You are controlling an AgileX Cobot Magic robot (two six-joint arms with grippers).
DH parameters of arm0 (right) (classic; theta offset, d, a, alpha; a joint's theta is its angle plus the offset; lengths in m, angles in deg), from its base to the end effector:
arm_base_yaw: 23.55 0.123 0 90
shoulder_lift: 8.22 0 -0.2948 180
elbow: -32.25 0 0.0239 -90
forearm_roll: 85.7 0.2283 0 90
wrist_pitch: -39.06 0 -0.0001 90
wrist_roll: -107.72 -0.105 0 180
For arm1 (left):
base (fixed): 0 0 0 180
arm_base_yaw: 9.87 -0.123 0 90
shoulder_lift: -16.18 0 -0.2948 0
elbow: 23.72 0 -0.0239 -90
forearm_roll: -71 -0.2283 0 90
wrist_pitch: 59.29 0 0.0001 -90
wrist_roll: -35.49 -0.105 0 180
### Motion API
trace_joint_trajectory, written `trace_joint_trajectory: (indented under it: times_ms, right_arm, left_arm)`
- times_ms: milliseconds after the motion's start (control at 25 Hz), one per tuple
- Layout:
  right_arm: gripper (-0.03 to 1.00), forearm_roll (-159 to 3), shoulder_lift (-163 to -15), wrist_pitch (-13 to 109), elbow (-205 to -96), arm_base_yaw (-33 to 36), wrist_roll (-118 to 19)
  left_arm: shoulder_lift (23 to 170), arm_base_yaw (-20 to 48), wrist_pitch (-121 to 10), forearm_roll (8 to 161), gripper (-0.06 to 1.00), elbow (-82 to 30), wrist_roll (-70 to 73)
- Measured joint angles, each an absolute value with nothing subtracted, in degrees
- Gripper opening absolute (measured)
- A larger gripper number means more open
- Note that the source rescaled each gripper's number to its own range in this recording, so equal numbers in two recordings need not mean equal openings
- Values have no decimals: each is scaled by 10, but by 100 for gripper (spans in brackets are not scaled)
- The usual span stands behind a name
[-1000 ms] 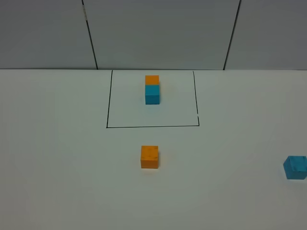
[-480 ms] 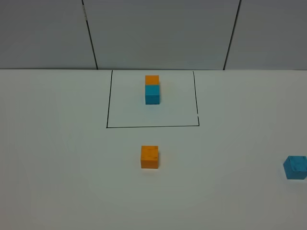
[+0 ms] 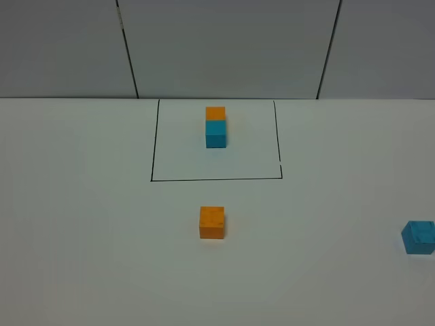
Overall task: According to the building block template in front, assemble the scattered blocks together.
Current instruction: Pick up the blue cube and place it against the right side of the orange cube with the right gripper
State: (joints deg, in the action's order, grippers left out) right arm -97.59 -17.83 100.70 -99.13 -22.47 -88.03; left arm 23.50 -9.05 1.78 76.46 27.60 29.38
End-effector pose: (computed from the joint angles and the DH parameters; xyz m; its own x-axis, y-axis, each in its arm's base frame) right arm -0.0188 -0.0194 0.2620 -0.4582 0.1628 -0.8738 0.2228 0.9727 0.0644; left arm -0.0191 -0.0085 0.2480 -0.4877 0.0672 -0.8704 0.1163 0.9931 0.0115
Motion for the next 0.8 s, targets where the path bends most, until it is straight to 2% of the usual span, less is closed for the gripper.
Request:
trace_joint_trajectory:
  times_ms: [800]
  right_arm:
    - [58, -976, -182, 1006, -993, -225, -862]
  left_arm:
    - [235, -90, 18, 765, 80, 276, 294]
